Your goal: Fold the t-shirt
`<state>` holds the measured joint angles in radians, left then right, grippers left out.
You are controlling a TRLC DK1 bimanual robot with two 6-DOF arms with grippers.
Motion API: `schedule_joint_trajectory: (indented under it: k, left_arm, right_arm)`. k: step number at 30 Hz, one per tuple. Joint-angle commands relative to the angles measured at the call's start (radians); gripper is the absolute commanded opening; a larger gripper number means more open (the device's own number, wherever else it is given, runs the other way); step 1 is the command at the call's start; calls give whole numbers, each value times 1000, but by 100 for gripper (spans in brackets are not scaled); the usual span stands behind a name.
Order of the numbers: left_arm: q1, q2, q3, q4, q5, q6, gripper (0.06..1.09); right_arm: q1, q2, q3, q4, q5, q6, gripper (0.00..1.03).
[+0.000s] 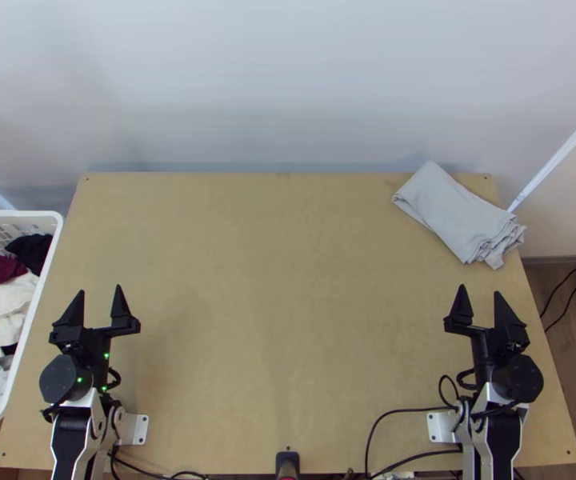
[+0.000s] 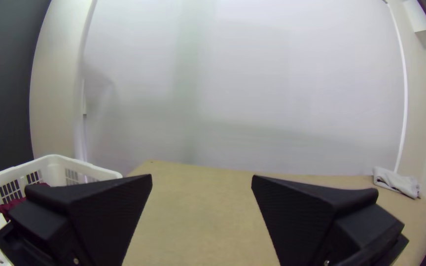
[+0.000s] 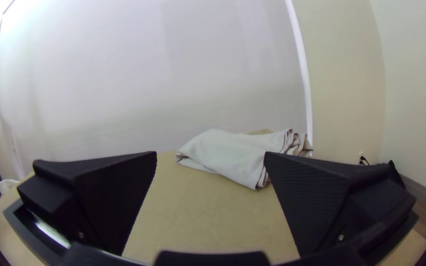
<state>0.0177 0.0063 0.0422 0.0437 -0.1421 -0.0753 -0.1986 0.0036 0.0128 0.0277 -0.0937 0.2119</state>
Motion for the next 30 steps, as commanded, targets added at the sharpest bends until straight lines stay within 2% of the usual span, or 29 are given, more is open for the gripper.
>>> schedule_joint_trajectory:
  k: [1,26,30]
  left_arm:
    - [-1,-6,-42,-18,6,-17,104]
    - [-1,-6,-42,-18,6,-17,104]
    - [-13,-6,-39,-42,125,-18,104]
  right_arm:
    - [7,-5,-7,-14,5,15,98]
    - [7,-5,-7,-14,5,15,98]
    - [7,-5,-7,-14,5,15,98]
